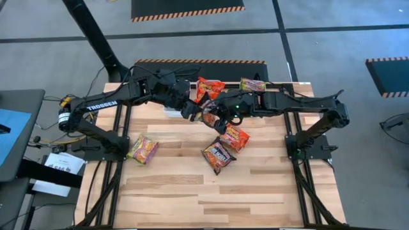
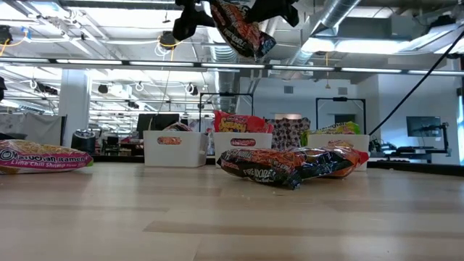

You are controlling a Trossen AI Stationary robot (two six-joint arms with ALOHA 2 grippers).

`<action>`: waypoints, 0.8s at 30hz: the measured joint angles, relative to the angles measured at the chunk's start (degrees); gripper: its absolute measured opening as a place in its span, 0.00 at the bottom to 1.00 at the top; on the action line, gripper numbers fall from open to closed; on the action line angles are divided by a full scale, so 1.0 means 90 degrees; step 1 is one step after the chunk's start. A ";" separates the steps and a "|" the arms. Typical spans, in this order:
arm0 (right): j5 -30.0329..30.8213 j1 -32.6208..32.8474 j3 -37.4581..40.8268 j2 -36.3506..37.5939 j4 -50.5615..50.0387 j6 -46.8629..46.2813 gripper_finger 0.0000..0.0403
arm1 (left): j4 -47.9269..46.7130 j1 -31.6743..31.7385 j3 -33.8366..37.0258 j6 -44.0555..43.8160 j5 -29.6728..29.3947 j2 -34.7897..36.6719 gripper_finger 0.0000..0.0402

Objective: Sort Maruchan noodles
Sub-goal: Put the black noodle pack into the left white bin

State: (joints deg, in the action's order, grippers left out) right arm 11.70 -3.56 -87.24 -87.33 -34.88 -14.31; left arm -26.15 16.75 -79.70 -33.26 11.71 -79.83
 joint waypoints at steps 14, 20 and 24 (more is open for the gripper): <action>-0.0148 0.0003 0.0000 0.0000 0.0106 -0.0024 0.03 | 0.0006 0.0000 0.0000 0.0274 0.0136 0.0000 0.28; -0.0165 0.0005 0.0002 0.0000 0.0096 0.0004 0.13 | -0.0023 -0.0001 0.0000 0.0389 0.0138 0.0000 0.11; -0.0185 0.0003 -0.0001 0.0000 0.0093 0.0112 0.21 | -0.0024 -0.0005 0.0000 0.0389 0.0168 0.0000 0.04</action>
State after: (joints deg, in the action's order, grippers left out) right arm 10.04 -3.53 -87.25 -87.33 -34.05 -13.29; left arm -26.37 16.71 -79.70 -29.76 13.22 -79.83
